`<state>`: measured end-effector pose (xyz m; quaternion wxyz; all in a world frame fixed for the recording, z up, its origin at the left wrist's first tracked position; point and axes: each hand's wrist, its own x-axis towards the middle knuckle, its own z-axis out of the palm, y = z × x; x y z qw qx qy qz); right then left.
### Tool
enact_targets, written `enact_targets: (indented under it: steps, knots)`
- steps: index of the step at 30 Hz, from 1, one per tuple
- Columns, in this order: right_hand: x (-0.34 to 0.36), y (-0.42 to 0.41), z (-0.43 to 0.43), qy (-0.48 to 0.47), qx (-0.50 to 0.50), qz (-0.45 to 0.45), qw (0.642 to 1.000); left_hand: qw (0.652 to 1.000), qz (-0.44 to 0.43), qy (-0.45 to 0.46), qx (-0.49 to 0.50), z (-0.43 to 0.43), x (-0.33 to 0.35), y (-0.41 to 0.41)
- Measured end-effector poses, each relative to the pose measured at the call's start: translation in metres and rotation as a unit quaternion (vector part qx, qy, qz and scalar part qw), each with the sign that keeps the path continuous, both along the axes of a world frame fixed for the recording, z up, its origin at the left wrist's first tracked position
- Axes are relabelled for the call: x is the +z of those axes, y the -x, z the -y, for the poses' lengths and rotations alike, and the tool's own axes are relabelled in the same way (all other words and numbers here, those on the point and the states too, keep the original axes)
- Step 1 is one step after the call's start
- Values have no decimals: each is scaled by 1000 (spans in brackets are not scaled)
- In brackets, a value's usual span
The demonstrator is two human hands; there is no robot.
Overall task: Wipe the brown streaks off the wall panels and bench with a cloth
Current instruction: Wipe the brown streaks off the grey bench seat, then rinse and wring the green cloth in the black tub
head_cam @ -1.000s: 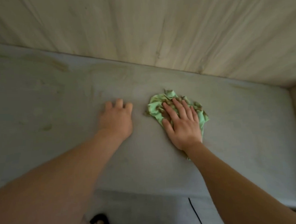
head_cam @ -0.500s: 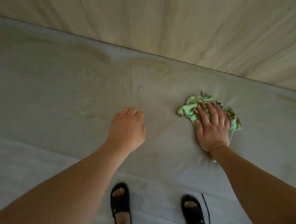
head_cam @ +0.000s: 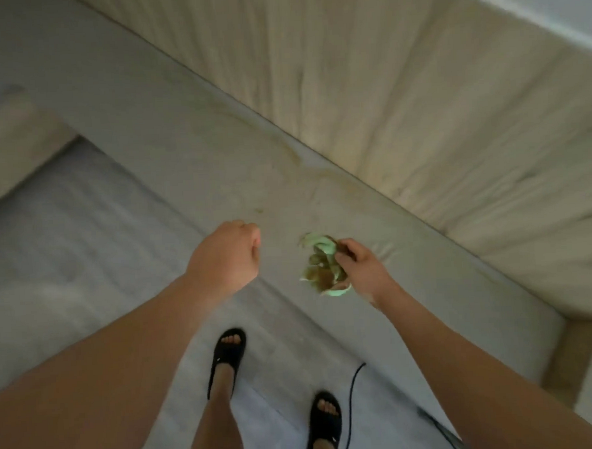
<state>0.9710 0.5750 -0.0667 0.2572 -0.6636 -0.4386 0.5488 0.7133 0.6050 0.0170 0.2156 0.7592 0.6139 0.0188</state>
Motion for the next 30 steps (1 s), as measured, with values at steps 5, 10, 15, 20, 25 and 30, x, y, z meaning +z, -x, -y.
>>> enact_targets:
  steps: [5, 10, 15, 20, 25, 30]
  knots:
    - [169, 85, 23, 4, 70, -228, 971, 995, 54, 8, 78, 61, 142, 57]
    - [293, 168, 53, 12, 178, -327, 928, 982, 124, 32, 137, 122, 244, 112]
    - [359, 255, 101, 30, 259, -368, 893, 921, 258, -60, 285, 195, 303, 187]
    - [387, 363, 176, -34, 318, -325, 890, 852, 356, -119, 365, 291, 331, 283]
    - [384, 478, 257, -71, 350, -276, 892, 822, 319, -179, 436, 387, 325, 379]
    - [355, 547, 308, -103, 308, -193, 926, 776, 188, -238, 553, 477, 305, 478]
